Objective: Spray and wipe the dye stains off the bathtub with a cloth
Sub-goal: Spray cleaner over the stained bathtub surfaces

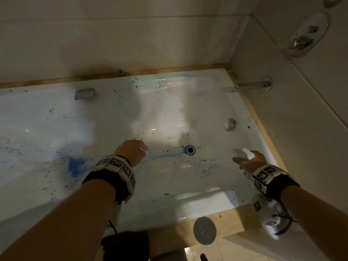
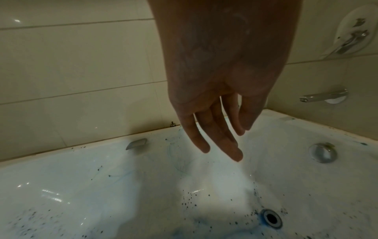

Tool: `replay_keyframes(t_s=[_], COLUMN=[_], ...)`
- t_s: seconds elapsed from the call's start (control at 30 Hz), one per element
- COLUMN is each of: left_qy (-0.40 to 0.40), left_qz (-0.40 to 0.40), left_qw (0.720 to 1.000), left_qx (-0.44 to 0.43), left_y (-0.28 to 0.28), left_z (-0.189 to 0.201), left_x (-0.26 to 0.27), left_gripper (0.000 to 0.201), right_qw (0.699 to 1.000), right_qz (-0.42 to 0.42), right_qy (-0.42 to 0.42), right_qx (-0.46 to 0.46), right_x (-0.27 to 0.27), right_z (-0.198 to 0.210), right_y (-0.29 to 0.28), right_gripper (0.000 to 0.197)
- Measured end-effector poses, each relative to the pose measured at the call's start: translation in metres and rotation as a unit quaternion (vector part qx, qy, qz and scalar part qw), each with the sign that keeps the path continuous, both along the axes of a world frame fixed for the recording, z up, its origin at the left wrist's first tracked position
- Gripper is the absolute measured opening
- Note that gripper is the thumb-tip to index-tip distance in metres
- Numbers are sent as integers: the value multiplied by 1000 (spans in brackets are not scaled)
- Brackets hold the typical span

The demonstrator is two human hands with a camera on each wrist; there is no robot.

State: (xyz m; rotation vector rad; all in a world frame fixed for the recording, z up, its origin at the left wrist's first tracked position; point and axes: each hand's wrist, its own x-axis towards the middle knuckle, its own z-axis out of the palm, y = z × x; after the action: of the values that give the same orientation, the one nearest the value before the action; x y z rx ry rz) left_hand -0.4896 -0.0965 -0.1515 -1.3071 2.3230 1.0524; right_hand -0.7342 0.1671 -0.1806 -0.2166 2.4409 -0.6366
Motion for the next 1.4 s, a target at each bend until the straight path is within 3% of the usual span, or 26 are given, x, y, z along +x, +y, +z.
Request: replay_keyframes(t_s=[0.17,0.47,0.57,0.73,0.8,0.87,0.93,0.97,1.0,1.07,1.1,1.17,1.23,1.27,1.33,1.4], left_qy=[-2,-13,1,8,36,94,178,200,191,146,140,151,159,164,192,201], left_qz=[-18,-37,-45,-37,-25,-12,45,61,47,-3,-9,-6,8,23,70,99], left_qw=[1000,999,999,999,999,995,973,959,960,971,970,960,958,959,964,970], left_qx=[-2,-24,-29,-16,-6,27,138,191,201,189,199,235,238,228,173,94], left_y=[5,5,13,26,39,64,93,107,120,145,155,171,180,185,194,200], left_z=[-6,-6,-2,-2,-6,-10,-10,-10,-11,-15,-14,-17,-22,-21,-20,-16], left_x=[5,22,27,57,70,79,81,80,77,68,62,49,34,27,13,0], left_gripper=[27,26,27,28,26,22,22,26,35,66,80,100,106,101,73,47], right_qw=[1000,999,1000,995,991,990,989,986,980,964,957,951,942,939,930,923], right_qz=[4,25,10,-5,-72,-81,-78,-83,-95,-78,-53,8,18,12,12,56], right_qy=[10,-6,3,96,77,40,26,24,24,48,60,63,43,20,-32,-51], right_qx=[17,37,-5,-41,-87,-104,-120,-144,-172,-250,-278,-301,-334,-344,-367,-377], right_x=[8,20,26,56,65,79,95,104,115,132,138,143,147,149,154,152], right_z=[-5,-13,-10,2,6,12,14,17,20,26,28,30,30,28,26,31], right_y=[13,43,53,61,59,48,40,37,34,25,18,5,-11,-19,-34,-42], right_gripper=[27,55,47,35,36,39,64,71,65,27,21,27,47,56,76,78])
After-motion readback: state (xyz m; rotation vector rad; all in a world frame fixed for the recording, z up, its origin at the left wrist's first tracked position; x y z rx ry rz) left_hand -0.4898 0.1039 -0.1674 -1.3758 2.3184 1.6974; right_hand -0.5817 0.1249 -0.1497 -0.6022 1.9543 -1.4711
